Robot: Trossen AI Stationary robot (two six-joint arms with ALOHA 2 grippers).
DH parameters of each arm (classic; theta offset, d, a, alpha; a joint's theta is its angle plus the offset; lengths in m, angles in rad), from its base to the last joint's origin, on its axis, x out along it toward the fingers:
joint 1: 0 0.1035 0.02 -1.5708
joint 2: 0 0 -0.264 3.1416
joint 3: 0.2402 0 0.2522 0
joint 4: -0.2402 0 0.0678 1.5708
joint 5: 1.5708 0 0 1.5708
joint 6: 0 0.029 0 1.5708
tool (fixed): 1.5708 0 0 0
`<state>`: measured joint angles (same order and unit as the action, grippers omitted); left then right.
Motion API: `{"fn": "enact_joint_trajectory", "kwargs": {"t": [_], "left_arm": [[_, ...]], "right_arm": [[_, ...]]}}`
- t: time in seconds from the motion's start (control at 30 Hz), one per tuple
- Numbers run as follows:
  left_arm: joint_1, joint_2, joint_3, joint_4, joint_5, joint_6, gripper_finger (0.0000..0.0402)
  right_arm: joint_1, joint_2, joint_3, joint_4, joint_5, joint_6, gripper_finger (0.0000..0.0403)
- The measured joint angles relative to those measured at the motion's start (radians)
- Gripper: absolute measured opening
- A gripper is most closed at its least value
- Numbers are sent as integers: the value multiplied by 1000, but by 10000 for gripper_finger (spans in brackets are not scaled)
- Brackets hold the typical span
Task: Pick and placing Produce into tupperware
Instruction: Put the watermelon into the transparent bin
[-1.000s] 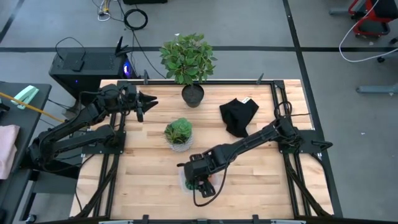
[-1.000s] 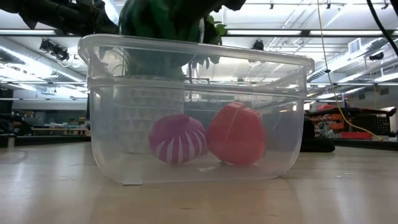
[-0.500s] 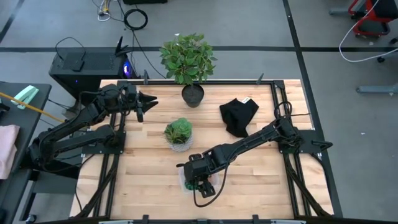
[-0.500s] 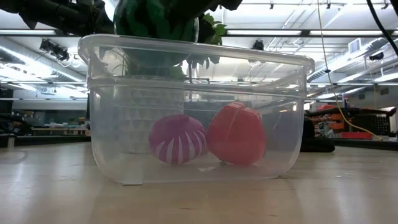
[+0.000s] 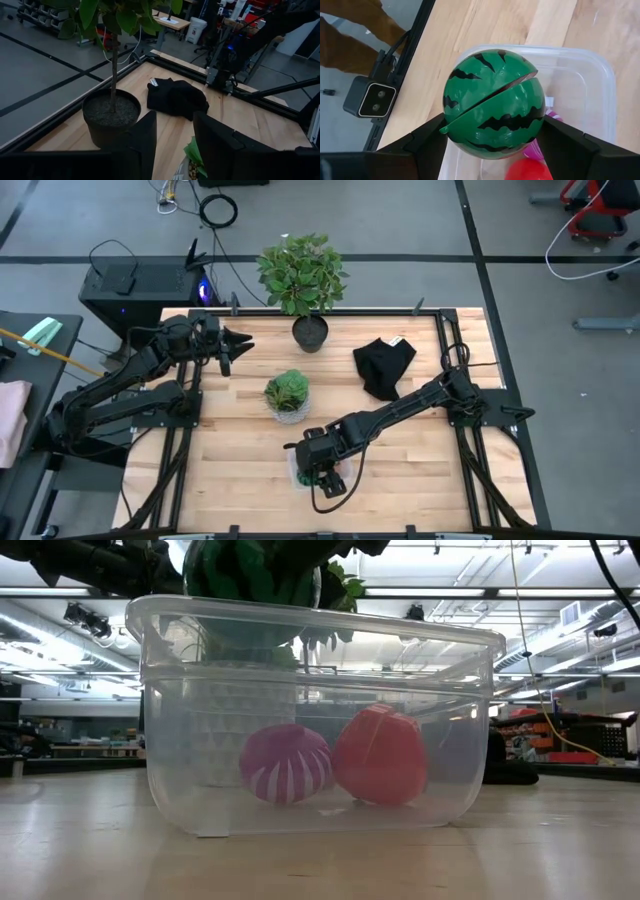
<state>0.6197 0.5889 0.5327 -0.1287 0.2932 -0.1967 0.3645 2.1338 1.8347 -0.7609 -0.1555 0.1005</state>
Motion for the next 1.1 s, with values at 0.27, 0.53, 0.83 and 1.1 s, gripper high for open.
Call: {"fn": "enact_joint_trajectory", "kwargs": {"t": [0.27,0.53,0.83,1.1], "left_arm": [[0,0,0,0,0,3,140],[0,0,0,0,0,2,137],[0,0,0,0,0,2,139],[0,0,0,-1,0,2,134]], "right_arm": [[-3,0,0,-1,24,-1,285],[-3,0,-5,2,28,4,287],[-7,0,-86,12,27,65,293],[-9,0,-88,64,20,67,299]]}}
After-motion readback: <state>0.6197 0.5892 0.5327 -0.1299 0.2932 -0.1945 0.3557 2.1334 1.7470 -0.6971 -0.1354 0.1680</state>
